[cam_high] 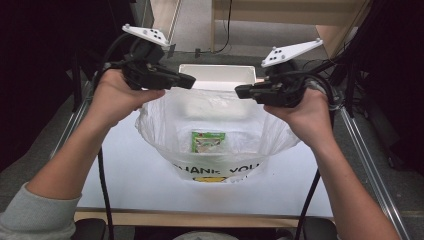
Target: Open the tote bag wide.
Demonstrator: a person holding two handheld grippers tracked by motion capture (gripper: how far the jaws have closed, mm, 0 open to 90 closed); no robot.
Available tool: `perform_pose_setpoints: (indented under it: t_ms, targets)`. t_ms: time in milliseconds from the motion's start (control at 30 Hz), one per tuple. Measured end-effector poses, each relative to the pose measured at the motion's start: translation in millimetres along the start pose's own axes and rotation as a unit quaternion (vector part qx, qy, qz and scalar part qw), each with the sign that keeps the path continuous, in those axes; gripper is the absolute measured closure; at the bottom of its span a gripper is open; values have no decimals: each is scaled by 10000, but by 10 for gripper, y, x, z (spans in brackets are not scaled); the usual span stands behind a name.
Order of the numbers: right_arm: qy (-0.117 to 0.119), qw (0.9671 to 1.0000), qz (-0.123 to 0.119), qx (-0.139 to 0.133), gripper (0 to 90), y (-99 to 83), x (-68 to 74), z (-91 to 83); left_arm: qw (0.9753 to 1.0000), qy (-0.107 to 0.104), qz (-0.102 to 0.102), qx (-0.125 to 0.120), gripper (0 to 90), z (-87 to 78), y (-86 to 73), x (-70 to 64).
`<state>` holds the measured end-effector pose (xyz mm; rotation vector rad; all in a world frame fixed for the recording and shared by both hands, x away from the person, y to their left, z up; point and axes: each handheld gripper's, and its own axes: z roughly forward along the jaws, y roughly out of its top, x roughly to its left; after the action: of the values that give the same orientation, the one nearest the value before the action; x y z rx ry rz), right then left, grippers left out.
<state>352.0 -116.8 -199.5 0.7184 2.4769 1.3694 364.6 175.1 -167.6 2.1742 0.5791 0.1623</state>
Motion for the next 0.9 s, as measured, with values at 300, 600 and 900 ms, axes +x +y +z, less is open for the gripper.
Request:
perform_pose_setpoints:
  t_ms: [300, 600, 900]
  targets:
    - [-25, 9998, 30, 201, 900, -199, -39, 394, 9992, 252, -112, 297, 900, 432, -357, 157]
    - [-175, 9985, 277, 433, 900, -504, -180, 581, 9969, 478, -352, 513, 900, 608, -689, 332]
    - [-307, 9973, 393, 535, 900, -718, -247, 642, 9956, 539, -596, 475, 898, 669, -919, 429]
